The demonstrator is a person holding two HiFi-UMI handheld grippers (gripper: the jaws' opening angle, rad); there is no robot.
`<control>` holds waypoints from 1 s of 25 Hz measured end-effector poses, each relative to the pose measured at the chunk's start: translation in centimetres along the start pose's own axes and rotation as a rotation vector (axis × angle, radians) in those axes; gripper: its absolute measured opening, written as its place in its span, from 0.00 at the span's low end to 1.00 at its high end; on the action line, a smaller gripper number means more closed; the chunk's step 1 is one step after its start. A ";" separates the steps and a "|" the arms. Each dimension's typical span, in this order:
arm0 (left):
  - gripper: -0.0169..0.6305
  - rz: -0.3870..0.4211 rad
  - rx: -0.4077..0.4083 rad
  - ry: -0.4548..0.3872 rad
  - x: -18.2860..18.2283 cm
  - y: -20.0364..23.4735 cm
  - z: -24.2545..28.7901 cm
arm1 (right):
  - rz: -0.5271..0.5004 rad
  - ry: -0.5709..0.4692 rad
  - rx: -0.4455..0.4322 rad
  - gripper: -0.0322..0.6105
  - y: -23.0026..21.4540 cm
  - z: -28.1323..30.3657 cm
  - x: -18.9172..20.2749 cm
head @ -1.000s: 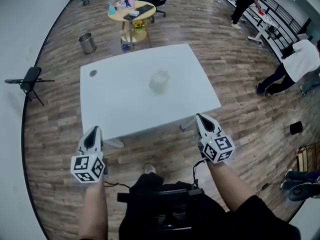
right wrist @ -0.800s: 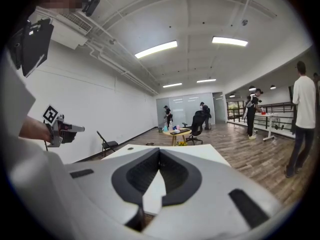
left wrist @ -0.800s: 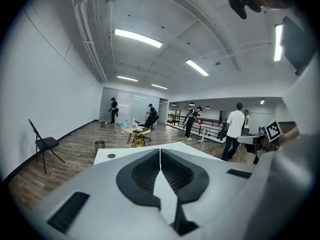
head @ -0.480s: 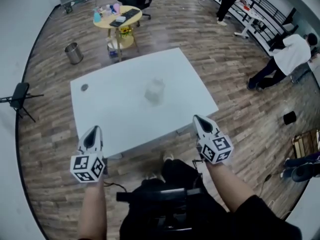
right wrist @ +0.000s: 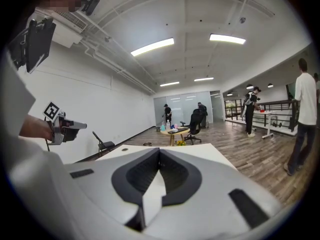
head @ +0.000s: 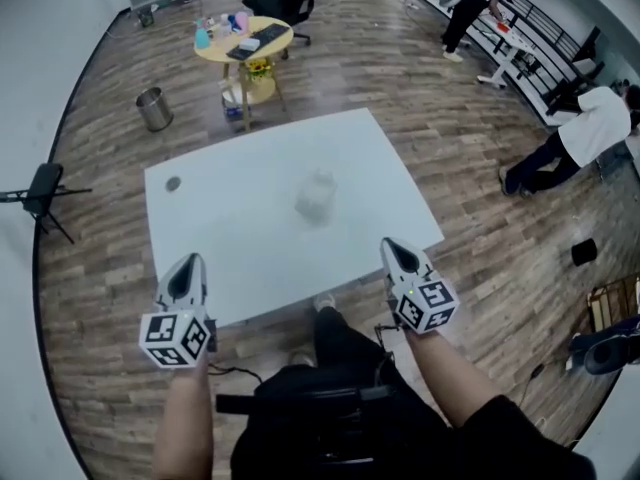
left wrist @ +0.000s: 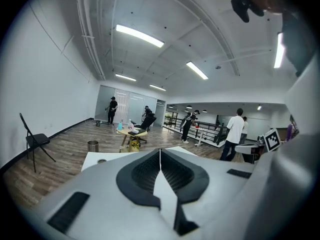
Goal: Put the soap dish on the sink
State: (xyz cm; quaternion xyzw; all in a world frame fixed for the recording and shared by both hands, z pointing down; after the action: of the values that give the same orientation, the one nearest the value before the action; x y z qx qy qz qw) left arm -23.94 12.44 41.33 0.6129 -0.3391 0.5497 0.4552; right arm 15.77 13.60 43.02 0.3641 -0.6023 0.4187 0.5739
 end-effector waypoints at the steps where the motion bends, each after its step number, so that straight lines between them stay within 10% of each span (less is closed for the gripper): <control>1: 0.04 0.000 -0.007 0.002 0.0 0.2 0.2 | 0.004 0.003 -0.007 0.05 -0.2 0.6 0.3; 25: 0.04 0.055 -0.123 0.058 -0.1 -0.1 20.4 | 0.081 0.117 -0.114 0.05 -14.3 18.2 3.4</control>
State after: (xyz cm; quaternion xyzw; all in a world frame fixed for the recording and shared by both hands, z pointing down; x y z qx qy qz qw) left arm -16.41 -6.46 41.60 0.5579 -0.3755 0.5578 0.4864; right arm 21.58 -8.51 47.86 0.2810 -0.6048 0.4274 0.6104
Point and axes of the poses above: the fingertips, and each gripper's own axes: z forward along the fingers, y to its left, x out of its underside, the point moved 3 cm from there along -z, backward along the fingers, and after that the axes turned 13 degrees about -y, right-handed, at the moved point
